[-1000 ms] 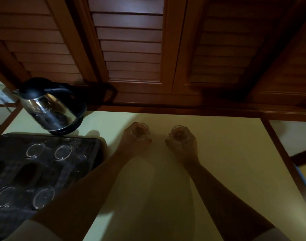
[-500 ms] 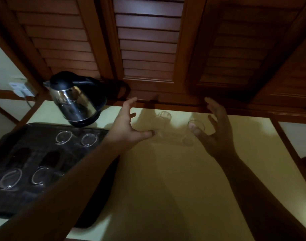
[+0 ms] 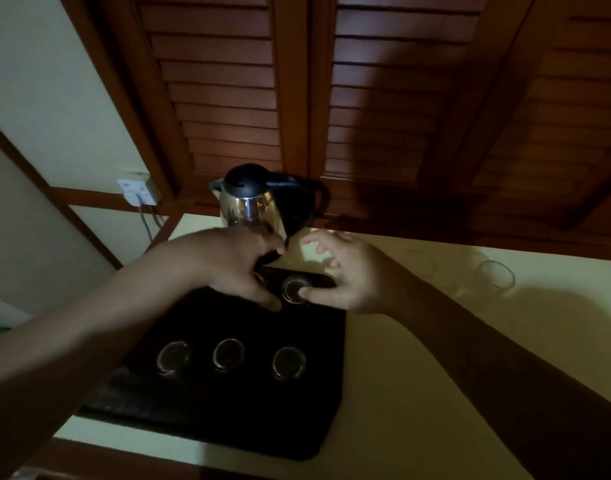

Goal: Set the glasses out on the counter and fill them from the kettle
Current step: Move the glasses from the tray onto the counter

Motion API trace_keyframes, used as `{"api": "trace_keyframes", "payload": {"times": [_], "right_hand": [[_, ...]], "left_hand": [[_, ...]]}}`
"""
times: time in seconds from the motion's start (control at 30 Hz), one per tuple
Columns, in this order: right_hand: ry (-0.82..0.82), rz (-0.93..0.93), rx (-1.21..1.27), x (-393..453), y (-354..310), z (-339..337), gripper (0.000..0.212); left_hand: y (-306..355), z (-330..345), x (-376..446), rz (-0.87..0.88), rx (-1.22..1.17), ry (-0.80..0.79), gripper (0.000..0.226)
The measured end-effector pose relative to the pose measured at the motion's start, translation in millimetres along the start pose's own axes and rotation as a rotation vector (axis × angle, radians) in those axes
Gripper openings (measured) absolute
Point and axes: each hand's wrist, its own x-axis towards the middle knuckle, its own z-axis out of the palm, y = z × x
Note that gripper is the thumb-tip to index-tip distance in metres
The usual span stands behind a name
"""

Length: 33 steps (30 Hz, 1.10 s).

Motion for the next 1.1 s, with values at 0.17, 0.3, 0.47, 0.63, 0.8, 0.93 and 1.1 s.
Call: {"api": "trace_keyframes", "payload": {"times": [0.17,0.3,0.47,0.63,0.8,0.93,1.1], "right_hand": [[-0.174,0.106,-0.272,31,-6,52,0.069],[-0.281,0.238,-0.372,45,-12,65,0.063],[-0.231,0.329,-0.347,45,-16,56,0.054],[-0.060,0.473,0.008,24,-9,42,0.042],[0.022,0.561,0.562,7,-12,46,0.056],[0.067,0.513,0.825,3,-21,58,0.047],[0.102,0.409,0.896,12,-32,76,0.036]], "left_hand": [[-19,46,27,0.077,0.330,-0.093,0.100],[-22,57,38,0.101,0.431,-0.018,0.061],[-50,63,32,0.064,0.206,0.072,0.048],[-97,76,11,0.042,-0.582,0.257,0.042],[-108,86,-6,-0.055,-1.089,0.458,0.052],[-107,92,-9,-0.101,-1.327,0.535,0.066],[-99,93,-10,-0.071,-1.432,0.447,0.044]]}}
